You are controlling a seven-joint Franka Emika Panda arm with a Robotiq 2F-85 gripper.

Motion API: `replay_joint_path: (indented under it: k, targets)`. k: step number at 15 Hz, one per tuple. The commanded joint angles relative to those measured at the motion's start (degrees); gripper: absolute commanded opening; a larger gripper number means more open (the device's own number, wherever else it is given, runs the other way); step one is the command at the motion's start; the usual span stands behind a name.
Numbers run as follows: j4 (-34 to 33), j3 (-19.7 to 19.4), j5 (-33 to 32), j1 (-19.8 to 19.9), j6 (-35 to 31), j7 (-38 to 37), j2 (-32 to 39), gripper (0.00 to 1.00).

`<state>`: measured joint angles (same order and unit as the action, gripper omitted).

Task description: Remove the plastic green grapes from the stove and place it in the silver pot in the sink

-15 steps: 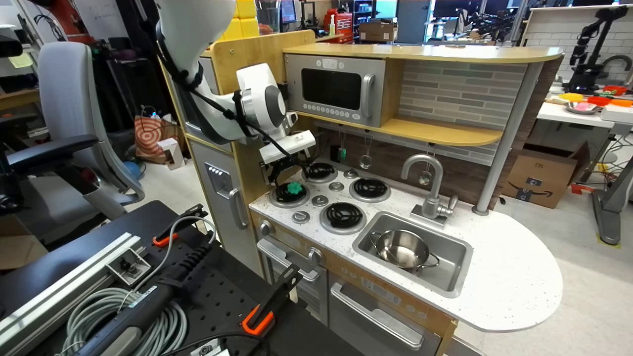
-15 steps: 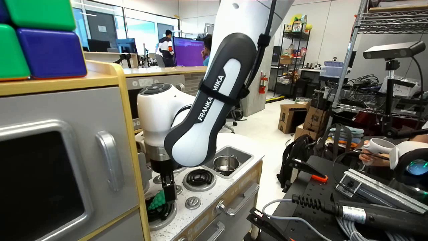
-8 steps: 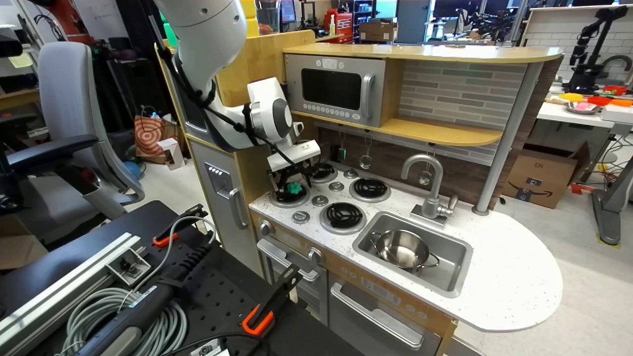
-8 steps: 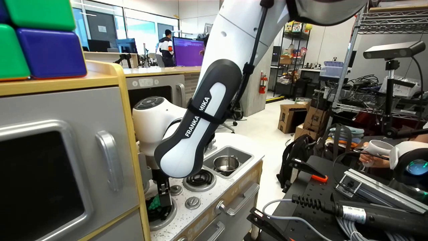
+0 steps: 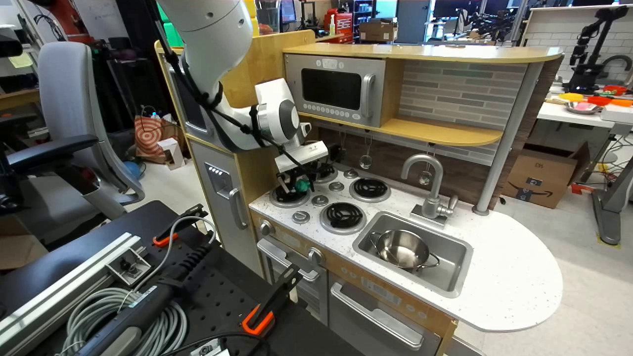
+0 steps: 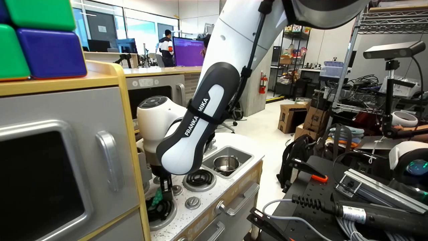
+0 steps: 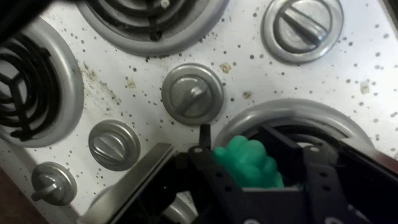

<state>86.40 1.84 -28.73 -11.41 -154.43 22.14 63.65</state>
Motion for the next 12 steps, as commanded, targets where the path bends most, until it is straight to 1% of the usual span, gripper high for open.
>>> replay_joint_path:
  k: [1, 4, 5, 7, 9, 12]
  targets:
    - [11.47, -4.20, -0.61, 2.00, -6.32, -2.84, -7.56, 0.19]
    - [18.38, -9.37, -0.12, 3.29, -11.73, -7.12, -11.21, 0.19]
    - [20.48, -10.90, 0.36, 4.28, -13.39, -8.32, -12.01, 0.19]
    - [23.37, -14.99, 1.11, 5.76, -15.80, -11.18, -12.70, 0.19]
    - [21.86, -17.52, 2.82, 8.52, -14.27, -11.96, -10.79, 0.19]
    - [16.26, -18.78, 6.67, 13.54, -8.67, -12.16, -6.97, 0.19]
